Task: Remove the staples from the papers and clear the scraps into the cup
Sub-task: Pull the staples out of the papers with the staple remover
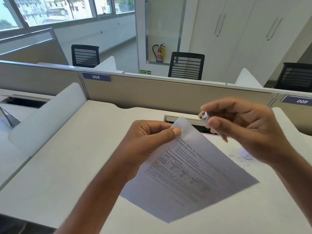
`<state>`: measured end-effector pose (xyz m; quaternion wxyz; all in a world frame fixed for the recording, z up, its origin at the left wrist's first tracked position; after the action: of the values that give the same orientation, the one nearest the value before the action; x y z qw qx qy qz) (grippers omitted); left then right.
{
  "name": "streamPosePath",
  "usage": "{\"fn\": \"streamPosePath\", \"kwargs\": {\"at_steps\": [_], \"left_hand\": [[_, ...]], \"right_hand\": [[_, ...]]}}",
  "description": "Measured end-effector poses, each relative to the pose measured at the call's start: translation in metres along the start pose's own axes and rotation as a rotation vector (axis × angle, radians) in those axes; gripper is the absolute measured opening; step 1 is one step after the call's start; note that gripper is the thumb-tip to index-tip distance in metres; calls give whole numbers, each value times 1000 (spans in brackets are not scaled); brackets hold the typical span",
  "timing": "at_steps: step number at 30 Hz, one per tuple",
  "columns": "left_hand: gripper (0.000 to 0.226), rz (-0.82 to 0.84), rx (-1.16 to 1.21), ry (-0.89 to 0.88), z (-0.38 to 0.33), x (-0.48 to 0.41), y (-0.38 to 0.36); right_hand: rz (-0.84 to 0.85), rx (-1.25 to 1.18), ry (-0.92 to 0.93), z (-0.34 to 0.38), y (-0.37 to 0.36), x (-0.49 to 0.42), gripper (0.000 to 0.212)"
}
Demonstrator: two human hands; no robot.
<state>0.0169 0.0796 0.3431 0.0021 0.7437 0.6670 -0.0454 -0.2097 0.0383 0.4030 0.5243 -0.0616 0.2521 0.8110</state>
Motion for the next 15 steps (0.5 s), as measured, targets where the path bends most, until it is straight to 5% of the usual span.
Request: {"fn": "streamPosePath", "kwargs": {"at_steps": [4,11,15], "left_hand": [[14,-72,0,-43,0,2,-1],[17,-205,-94,-136,7,2,-5],[18,-237,-91,-181,11,3,-12]], "right_hand": [[-188,-185,-208,-8,4,10,37],[-218,-366,-306,-15,-29,27,28],[-341,263,-95,-4,-43,31,13]]}}
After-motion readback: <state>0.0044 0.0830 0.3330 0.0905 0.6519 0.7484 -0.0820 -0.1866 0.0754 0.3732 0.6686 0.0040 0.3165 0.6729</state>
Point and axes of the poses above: each hand's wrist, its own x-axis away from the middle knuckle, its own y-axis out of the back of the hand, z = x × y, the point moved 6 cm from there along -x, towards the middle knuckle, and after that the axes turned 9 degrees about -y, right-handed, at the moved point
